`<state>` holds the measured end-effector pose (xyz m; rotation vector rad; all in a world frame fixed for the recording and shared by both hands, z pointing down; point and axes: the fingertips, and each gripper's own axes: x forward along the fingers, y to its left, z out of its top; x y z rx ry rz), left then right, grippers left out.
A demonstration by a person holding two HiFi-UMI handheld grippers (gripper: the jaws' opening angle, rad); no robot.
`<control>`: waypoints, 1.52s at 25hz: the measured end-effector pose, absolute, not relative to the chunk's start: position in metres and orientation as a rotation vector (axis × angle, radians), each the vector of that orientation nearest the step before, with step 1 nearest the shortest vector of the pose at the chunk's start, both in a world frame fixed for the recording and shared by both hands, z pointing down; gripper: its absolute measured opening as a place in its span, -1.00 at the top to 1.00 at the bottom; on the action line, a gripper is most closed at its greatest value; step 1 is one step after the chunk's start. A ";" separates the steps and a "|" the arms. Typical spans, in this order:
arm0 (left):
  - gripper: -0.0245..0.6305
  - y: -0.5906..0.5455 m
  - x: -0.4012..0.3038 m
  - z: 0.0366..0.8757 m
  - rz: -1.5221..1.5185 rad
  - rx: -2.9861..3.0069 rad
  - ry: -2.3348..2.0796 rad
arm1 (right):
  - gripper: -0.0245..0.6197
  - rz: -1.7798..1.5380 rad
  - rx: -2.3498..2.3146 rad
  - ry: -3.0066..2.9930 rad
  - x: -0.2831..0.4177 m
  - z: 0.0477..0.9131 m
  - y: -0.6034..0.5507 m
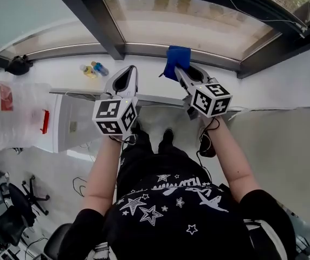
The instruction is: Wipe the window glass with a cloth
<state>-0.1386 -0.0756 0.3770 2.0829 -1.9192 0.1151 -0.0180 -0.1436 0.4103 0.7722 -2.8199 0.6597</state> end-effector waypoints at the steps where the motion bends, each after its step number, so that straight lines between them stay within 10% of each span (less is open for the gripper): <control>1: 0.91 -0.077 -0.142 0.378 0.117 2.080 -1.923 | 0.68 0.664 0.770 -2.813 -0.021 0.413 -0.144; 38: 0.91 -0.209 -0.382 0.409 -0.045 2.002 -1.847 | 0.68 0.193 0.756 -2.717 -0.346 0.439 -0.324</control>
